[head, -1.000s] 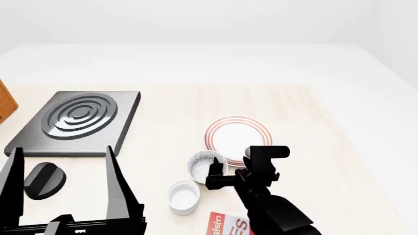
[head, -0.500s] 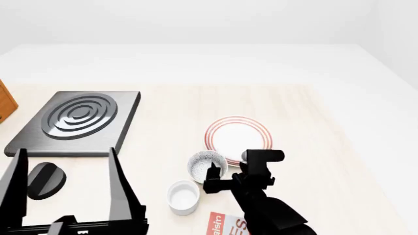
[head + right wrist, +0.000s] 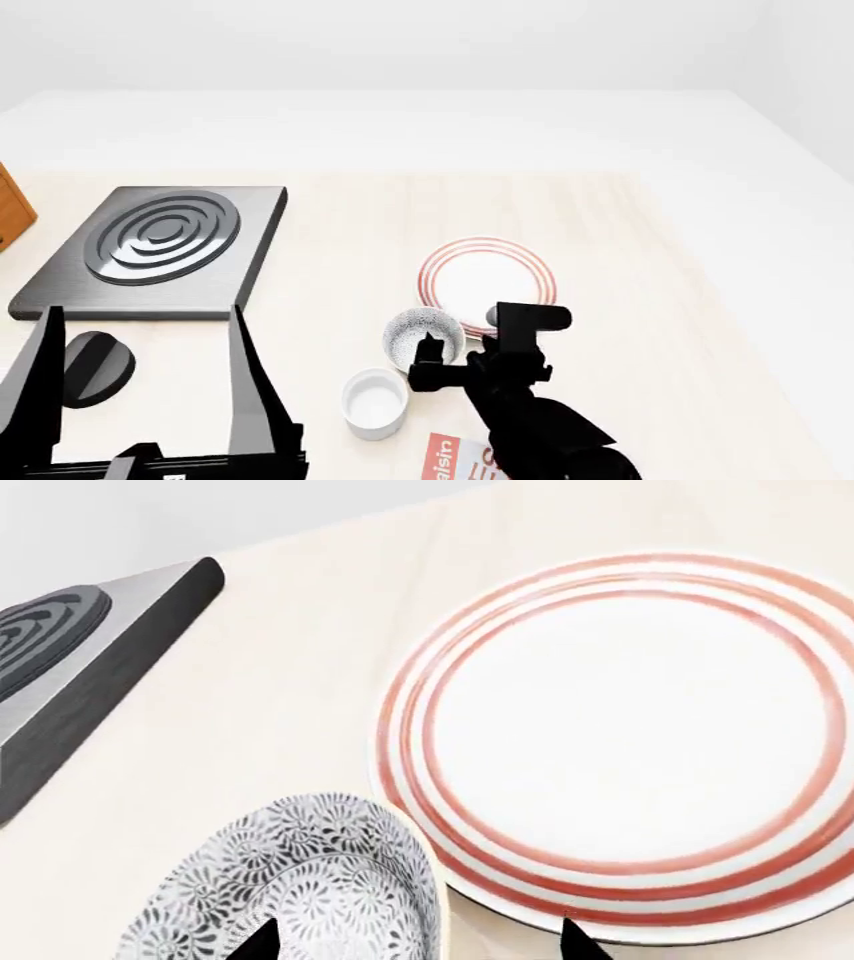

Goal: Pick the akita bowl between the plate and the ramekin and place it on the plate.

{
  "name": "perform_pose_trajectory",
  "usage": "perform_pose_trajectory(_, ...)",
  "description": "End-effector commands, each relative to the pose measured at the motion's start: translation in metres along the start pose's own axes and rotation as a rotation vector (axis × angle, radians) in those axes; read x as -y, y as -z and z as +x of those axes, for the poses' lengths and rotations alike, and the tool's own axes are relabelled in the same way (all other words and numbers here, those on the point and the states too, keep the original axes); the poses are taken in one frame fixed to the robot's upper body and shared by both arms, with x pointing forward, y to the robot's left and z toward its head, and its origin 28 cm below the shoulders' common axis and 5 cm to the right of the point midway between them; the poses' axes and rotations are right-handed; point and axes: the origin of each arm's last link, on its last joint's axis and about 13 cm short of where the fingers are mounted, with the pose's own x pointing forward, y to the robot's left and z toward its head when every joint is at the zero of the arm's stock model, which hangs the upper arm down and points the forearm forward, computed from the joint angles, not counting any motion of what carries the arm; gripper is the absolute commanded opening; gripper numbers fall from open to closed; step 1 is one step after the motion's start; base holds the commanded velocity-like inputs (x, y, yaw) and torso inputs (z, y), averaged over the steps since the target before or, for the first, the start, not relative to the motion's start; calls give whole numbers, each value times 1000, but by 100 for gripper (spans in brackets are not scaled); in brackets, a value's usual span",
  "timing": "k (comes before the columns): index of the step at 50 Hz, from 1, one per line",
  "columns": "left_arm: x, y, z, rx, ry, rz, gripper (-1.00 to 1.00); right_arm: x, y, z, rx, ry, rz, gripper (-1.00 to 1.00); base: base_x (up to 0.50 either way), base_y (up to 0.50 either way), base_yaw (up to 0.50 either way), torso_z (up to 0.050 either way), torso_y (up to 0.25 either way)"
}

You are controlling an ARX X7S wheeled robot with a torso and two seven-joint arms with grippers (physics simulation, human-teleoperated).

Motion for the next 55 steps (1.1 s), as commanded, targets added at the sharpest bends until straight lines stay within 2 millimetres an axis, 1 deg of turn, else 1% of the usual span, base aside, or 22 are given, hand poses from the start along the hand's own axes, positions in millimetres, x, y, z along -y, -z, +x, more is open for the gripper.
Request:
perform_pose_trajectory(1,-3,2,1,6,-9,17,100,-3,3,7,-22,16,-4,100,0,0,0,0,0)
perform_pose_trajectory(11,-3,2,1,6,-7,17,100,-2,5,7,-27,28,4,100,0,0,0,0,0)
perform_pose_trajectory(19,-2,2,1,6,-6,17,100,-1,10,9,-58,37,53,100,0,0,0,0,0)
perform_pose_trajectory(21,-2,2,1,6,-6,17,100,-1,13,10,-102,38,127,100,0,0,0,0,0)
perform_pose_trajectory(23,-2,2,1,6,-7,17,100,-2,16,9,-122,33,156,100,0,0,0,0,0)
perform_pose_trajectory(24,-2,2,1,6,-5,17,100,-2,16,9,-131,35,179,-100,0,0,0,0,0)
perform_pose_trajectory(37,-2,1,1,7,-5,16,100,-1,19,9,-155,84,186,-100,1,0,0,-1,0)
perform_pose_trajectory(40,-2,1,1,7,-4,16,100,-1,20,7,-156,98,160,-100,0,0,0,-3,0)
perform_pose_trajectory(41,-2,1,1,7,-4,16,100,-2,19,7,-145,101,156,-100,0,0,0,0,0)
perform_pose_trajectory(43,-2,1,1,7,-3,16,100,-3,15,4,-83,121,74,-100,0,0,0,0,0)
perform_pose_trajectory(47,-2,0,2,9,-1,16,100,-8,9,-2,-20,109,26,-100,0,0,0,0,0)
perform_pose_trajectory(51,-2,0,2,10,-4,16,100,-17,-7,-11,111,79,-23,-100,0,0,0,0,0)
perform_pose_trajectory(55,-2,0,2,10,-5,17,100,-20,-17,-16,193,82,-62,-100,0,0,0,0,0)
